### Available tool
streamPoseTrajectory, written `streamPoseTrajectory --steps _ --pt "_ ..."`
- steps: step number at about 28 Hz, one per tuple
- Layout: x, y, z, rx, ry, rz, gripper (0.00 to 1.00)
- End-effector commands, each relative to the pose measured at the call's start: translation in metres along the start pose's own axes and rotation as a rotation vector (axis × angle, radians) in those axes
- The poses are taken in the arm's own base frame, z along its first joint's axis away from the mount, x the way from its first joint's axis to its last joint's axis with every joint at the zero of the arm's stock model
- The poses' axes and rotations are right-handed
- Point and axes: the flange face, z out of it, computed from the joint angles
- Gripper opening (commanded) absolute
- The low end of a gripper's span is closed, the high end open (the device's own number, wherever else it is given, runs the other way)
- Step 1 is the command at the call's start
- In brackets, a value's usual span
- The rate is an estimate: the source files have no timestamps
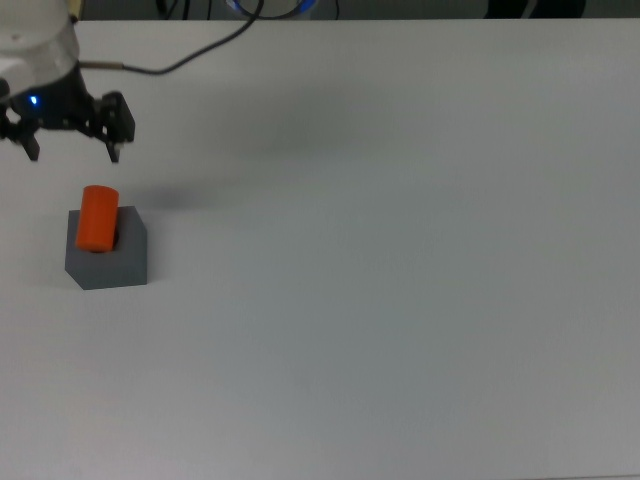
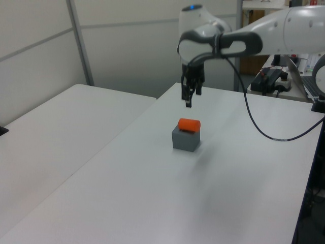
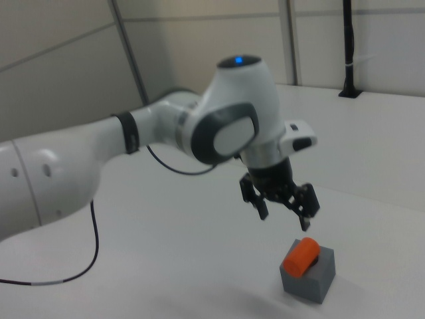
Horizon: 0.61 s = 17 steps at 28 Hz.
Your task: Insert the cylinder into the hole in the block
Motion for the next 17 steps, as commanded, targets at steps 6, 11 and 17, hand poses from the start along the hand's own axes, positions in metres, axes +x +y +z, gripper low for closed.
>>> streamPoseTrajectory --steps 6,11,17 --pt "-0.005 0.001 -0.014 0.025 -0.017 -0.004 1.00" --pt "-0.006 0.003 -0.015 0.022 -0.017 0.002 1.00" --pt "-0.009 0.013 -0.016 0.016 -0.016 0.016 1.00"
